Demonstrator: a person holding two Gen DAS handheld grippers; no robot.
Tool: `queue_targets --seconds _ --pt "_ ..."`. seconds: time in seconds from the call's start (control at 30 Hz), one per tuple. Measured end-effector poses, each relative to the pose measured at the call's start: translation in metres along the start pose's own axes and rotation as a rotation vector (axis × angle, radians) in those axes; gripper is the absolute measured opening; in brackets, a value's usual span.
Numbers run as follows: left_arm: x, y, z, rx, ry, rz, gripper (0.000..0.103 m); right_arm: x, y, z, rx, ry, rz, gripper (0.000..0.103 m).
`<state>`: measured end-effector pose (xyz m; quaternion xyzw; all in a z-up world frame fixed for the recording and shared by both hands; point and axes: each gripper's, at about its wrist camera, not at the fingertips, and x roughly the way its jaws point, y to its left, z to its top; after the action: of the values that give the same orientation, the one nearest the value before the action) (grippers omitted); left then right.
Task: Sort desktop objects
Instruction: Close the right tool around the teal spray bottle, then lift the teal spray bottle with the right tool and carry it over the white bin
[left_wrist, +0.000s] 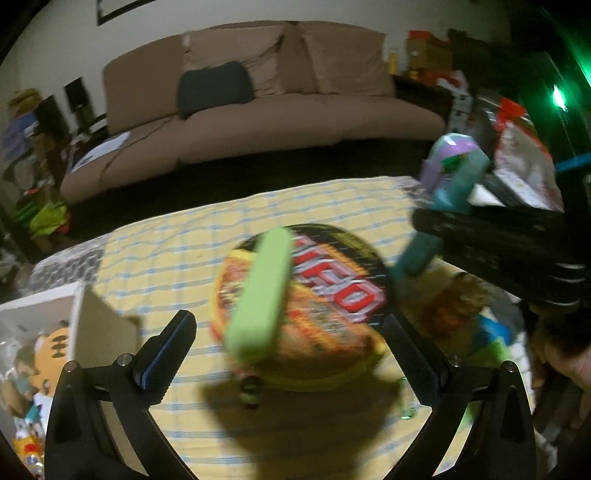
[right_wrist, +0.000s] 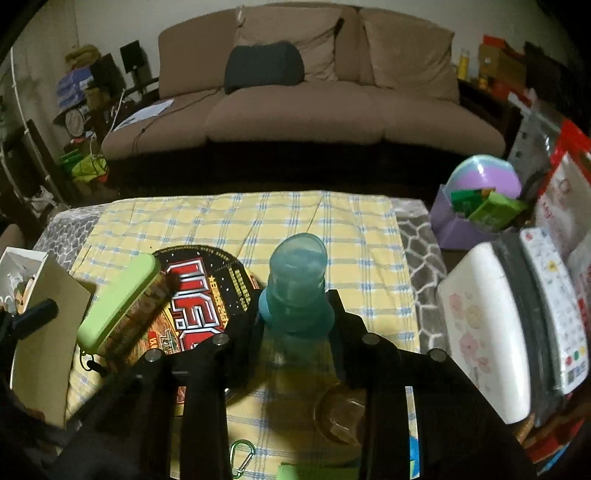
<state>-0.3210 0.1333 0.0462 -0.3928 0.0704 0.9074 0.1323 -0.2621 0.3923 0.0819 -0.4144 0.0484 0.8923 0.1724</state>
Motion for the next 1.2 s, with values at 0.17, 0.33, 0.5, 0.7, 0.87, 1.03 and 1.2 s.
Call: queue_targets --seconds 0.17,0.33,0.5,0.7,0.87,1.03,1.2 --pt "-0.003 -0.026 0.003 0.053 -0.043 -0.026 0.103 -0.034 -0.001 0.011 -0.008 -0.021 0.072 0.030" --pt "-0.021 -0.041 0.004 0.110 -0.121 -0.040 0.103 -0.083 0.003 0.016 -0.026 -0.008 0.194 0.030" --pt "-0.045 -0.045 0.003 0.115 -0.136 -0.128 0.061 -0.114 -0.004 0.010 0.068 0.085 0.348 0.029" --pt "-0.090 -0.047 -0.014 0.173 -0.174 -0.126 0.046 -0.140 -0.019 0.003 0.230 0.141 0.527 0.025" --pt "-0.153 -0.024 -0.017 0.159 -0.339 -0.072 0.099 -0.180 -0.006 -0.003 0.196 0.134 0.534 0.025" --pt "-0.204 -0.026 -0.022 0.289 -0.381 -0.081 0.099 -0.234 0.013 -0.012 0.133 0.147 0.571 0.024" --pt "-0.256 -0.038 -0.041 0.462 -0.413 -0.138 0.099 -0.294 0.043 -0.031 0.028 0.163 0.605 0.024"
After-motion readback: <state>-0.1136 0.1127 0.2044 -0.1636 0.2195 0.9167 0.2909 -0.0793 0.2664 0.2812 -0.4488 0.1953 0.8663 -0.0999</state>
